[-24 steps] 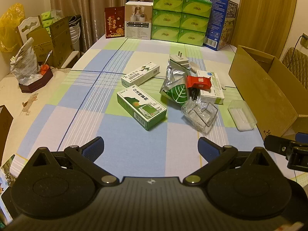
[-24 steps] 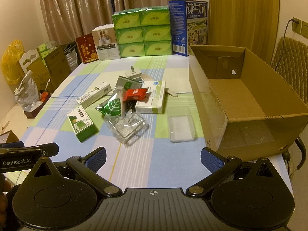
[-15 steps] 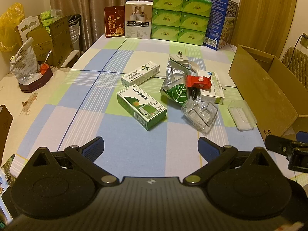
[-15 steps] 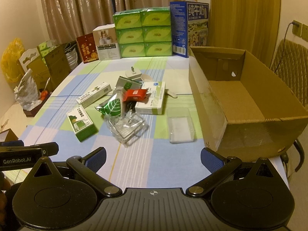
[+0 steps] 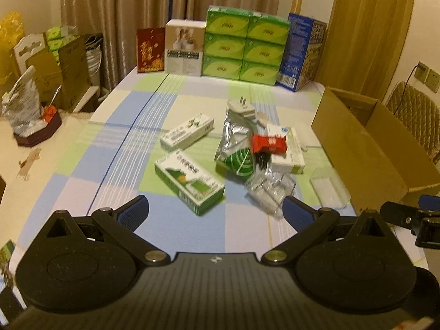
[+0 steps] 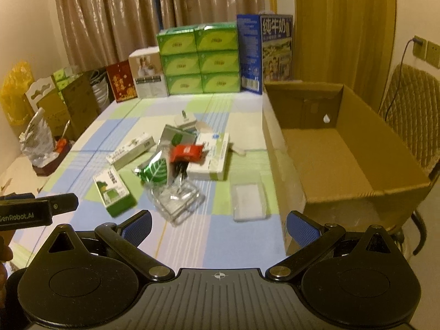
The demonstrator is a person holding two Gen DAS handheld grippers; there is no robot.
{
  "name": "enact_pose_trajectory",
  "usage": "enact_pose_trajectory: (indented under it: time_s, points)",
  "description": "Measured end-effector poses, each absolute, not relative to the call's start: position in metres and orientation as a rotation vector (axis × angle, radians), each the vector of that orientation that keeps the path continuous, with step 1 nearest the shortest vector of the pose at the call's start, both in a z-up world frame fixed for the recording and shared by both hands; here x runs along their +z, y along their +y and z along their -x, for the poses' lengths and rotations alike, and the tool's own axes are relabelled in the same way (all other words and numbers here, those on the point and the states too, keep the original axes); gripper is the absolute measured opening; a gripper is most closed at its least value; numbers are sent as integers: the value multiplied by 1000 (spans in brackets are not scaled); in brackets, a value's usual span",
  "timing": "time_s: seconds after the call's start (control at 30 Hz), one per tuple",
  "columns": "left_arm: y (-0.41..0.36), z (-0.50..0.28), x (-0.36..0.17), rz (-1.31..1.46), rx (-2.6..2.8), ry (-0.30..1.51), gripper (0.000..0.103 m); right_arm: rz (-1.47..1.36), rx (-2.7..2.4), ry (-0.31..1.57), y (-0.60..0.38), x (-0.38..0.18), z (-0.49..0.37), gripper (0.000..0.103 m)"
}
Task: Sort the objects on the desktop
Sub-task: 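Move the right tool toward the clear lidded plastic box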
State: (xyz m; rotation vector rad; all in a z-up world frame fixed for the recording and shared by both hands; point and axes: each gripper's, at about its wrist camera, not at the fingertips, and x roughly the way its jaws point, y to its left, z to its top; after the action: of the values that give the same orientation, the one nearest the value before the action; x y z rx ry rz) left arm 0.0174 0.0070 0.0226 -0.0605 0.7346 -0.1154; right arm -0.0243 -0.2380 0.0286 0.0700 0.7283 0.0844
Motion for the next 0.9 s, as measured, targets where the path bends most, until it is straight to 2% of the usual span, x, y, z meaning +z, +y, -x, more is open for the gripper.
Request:
enact_pose_trajectory:
  time_s: [0.23, 0.57, 0.7, 0.9]
  points:
    - [4, -37, 29, 36, -156, 711, 102, -37, 76, 674, -229, 21, 18, 101]
    - [-1, -70, 1, -12, -225, 723, 102, 84, 34, 634, -212, -30, -8, 100]
    - [-5, -84, -18, -32, -278, 711, 102, 117, 20, 643, -216, -52, -25, 83]
    - [-11, -98, -41, -43, -310, 723, 102, 142, -6, 674, -217, -79, -49, 73]
